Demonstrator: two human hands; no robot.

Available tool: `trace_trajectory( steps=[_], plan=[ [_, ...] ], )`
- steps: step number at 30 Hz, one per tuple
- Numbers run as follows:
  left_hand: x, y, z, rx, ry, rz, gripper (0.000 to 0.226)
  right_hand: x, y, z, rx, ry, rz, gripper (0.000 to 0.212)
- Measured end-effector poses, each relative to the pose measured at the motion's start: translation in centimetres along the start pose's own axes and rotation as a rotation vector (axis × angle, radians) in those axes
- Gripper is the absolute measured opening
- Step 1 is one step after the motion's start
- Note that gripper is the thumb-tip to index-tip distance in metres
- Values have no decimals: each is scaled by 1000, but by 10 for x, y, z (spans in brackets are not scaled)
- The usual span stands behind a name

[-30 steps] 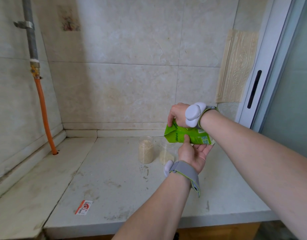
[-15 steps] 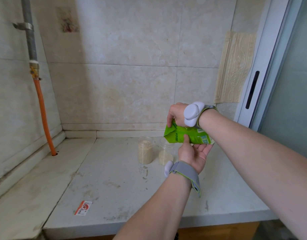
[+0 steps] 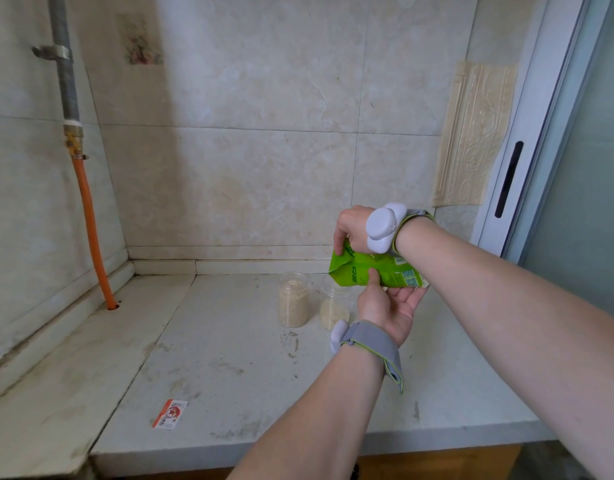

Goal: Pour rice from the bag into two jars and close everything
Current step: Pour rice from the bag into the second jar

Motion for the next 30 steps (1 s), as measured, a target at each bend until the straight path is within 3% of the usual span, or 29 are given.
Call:
trace_trajectory(
  steps=[30],
  plan=[
    [-1, 2, -4, -20, 5, -13, 39, -4, 0, 8, 26, 8, -5, 48]
  ],
)
Point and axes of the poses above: each hand's wrist, its own z-axis towards the middle knuckle, its own x-axis out of the back of the hand, y = z × x, the point moved 2 cm from there along z, towards the middle knuckle, and after that the axes turned 3 degrees about y, right-handed, at the moved point
